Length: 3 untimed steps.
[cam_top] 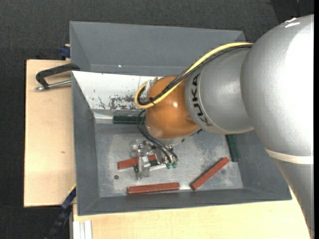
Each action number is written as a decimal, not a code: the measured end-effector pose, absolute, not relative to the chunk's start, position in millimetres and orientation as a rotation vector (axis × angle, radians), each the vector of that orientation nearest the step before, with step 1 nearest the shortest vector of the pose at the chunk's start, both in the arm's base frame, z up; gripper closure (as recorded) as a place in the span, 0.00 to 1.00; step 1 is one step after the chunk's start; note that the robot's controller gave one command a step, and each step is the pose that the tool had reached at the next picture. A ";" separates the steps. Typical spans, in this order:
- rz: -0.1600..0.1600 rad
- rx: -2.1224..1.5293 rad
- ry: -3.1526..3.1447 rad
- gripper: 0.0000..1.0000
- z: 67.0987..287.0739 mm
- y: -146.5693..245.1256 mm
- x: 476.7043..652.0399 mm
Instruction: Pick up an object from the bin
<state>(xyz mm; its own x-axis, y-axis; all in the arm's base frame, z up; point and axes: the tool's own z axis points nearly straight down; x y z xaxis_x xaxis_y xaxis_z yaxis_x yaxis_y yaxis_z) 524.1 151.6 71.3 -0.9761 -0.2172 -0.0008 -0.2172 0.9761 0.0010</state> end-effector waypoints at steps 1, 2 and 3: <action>0.002 -0.343 3.122 1.00 71.3 151.6 524.1; 0.003 -0.374 3.115 1.00 186.2 129.7 538.9; 0.003 -0.374 3.115 1.00 186.2 129.8 538.8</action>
Offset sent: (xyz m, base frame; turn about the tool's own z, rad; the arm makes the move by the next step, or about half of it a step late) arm 0.0139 -0.0229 0.1141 -0.0209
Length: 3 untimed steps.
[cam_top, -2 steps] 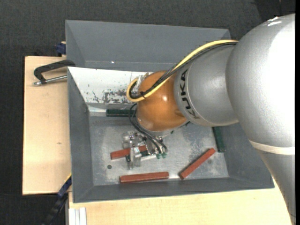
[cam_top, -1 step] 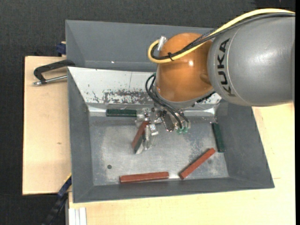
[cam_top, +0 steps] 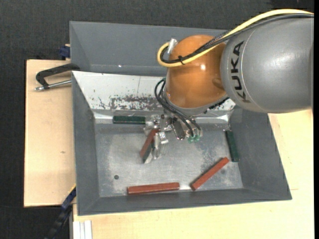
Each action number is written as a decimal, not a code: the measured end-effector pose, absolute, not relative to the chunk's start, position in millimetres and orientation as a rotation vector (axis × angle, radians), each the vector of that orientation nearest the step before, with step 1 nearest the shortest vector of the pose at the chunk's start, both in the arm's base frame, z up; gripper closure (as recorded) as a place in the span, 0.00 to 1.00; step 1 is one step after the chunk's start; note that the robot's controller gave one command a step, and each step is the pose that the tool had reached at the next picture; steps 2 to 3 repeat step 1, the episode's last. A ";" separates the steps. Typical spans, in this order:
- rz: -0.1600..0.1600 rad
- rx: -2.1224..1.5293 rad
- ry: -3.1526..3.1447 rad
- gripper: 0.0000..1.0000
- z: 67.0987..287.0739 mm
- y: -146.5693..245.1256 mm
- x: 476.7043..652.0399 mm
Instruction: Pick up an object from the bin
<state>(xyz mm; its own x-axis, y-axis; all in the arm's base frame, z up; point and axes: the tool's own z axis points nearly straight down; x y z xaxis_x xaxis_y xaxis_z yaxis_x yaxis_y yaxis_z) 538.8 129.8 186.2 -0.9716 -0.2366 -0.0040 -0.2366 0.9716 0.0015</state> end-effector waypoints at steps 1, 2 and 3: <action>0.003 -0.395 3.112 1.00 250.2 124.5 550.3; 0.003 -0.395 3.112 1.00 250.2 124.5 550.3; 0.003 -0.395 3.112 1.00 250.2 124.5 550.3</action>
Offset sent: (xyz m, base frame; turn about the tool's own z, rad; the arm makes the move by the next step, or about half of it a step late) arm 0.0000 0.0000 0.0000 0.0000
